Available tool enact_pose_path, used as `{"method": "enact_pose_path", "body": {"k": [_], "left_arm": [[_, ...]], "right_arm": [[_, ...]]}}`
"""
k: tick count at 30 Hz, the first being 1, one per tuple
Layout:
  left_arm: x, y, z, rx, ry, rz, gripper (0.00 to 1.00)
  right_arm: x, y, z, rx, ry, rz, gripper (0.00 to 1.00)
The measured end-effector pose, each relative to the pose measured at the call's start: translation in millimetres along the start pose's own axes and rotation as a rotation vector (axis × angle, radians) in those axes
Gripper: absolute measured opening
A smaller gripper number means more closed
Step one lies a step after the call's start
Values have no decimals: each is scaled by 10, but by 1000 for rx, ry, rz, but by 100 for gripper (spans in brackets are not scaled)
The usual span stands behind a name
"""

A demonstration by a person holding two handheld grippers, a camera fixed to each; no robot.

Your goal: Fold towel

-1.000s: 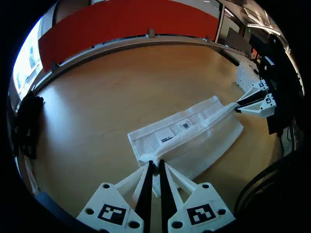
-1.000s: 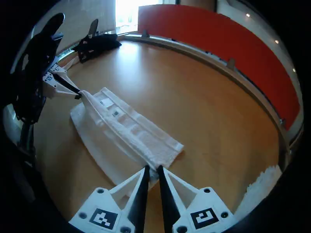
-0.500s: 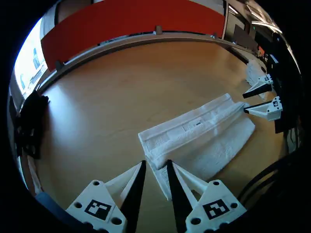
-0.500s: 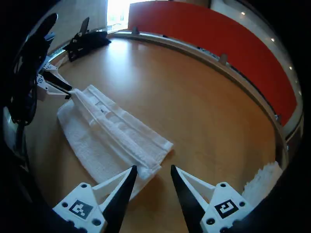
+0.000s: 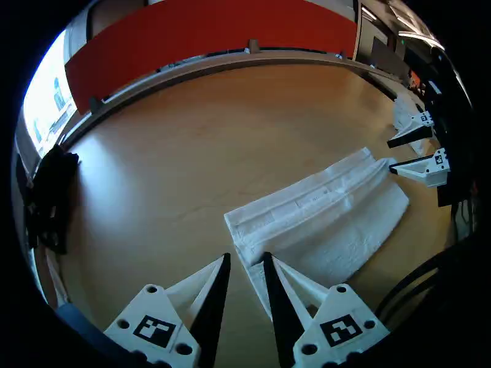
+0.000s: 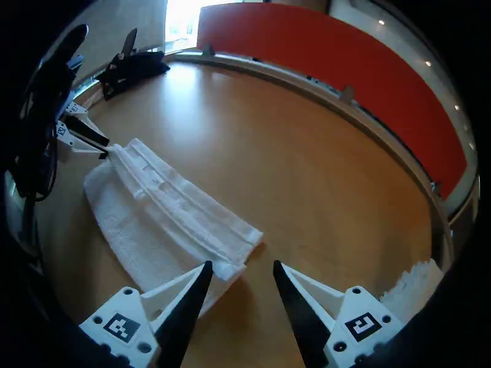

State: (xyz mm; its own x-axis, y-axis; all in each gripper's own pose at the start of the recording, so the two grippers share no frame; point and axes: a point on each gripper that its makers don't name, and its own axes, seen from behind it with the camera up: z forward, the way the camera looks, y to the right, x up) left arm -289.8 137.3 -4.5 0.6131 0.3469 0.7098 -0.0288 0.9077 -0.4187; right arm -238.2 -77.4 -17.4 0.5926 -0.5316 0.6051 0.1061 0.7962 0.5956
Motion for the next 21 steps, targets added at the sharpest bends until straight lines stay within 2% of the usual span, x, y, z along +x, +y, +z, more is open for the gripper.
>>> {"method": "enact_pose_path", "body": {"k": [9,11,13,15,17,19,21], "left_arm": [[136,-117,27,20,13,-6,38],[160,-138,24,22,14,-10,54],[183,-158,17,22,17,-14,63],[201,-177,7,22,22,-18,65],[199,-192,-2,24,22,-19,79],[192,-199,-11,24,21,-19,84],[180,-196,-19,23,21,-16,85]], "right_arm": [[132,123,27,-24,18,2,76],[157,150,31,-28,22,4,77],[183,170,30,-30,28,8,79],[204,183,26,-32,34,12,89],[212,192,21,-34,38,15,95],[215,198,14,-35,41,18,96],[214,201,5,-35,42,20,96]]}}
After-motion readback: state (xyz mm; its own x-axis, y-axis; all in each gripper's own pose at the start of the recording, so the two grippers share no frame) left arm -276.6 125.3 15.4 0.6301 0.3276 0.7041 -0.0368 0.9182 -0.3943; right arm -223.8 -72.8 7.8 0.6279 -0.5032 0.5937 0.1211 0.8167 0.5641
